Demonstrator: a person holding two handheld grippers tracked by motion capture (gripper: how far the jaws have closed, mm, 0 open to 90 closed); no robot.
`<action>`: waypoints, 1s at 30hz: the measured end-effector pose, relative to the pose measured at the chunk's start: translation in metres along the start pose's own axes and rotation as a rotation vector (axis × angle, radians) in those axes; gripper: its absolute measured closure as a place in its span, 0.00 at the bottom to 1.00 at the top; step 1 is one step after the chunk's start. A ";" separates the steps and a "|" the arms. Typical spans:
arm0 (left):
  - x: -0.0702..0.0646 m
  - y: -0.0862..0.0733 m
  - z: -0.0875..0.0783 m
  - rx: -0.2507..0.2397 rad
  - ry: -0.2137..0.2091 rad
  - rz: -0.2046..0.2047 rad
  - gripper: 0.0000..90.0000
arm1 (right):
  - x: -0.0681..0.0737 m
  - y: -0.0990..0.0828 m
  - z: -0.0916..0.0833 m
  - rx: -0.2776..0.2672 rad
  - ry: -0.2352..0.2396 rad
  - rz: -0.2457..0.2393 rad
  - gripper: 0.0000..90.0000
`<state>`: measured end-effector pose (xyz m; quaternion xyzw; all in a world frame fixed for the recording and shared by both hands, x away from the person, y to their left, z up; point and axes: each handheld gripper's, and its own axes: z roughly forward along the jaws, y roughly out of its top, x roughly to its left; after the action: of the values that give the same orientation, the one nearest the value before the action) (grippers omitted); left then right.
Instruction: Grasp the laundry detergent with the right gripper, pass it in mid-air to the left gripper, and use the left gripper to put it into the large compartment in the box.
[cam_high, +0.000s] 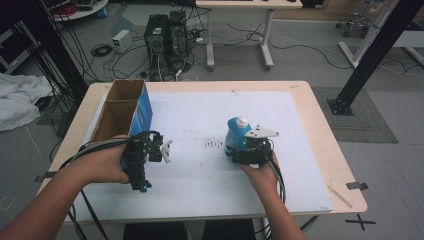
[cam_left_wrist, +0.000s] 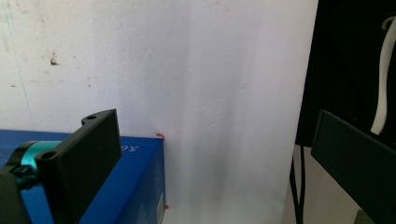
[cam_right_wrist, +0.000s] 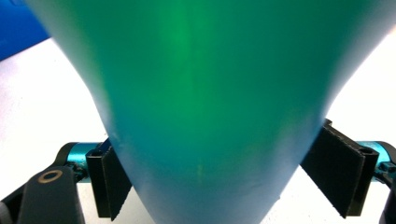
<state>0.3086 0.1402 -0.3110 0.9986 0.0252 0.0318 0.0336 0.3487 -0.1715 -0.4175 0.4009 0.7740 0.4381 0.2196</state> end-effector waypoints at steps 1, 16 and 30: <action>0.000 0.000 0.000 -0.003 0.000 0.000 0.02 | 0.000 0.000 0.000 0.000 -0.003 -0.001 0.18; 0.001 0.000 0.001 0.003 -0.002 0.001 0.02 | 0.001 0.000 0.001 -0.012 -0.010 0.002 0.26; 0.000 0.003 0.001 0.006 -0.005 0.007 0.02 | 0.002 0.000 0.002 -0.016 -0.011 -0.002 0.37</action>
<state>0.3092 0.1376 -0.3121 0.9989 0.0218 0.0293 0.0307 0.3494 -0.1691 -0.4185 0.4007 0.7698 0.4418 0.2273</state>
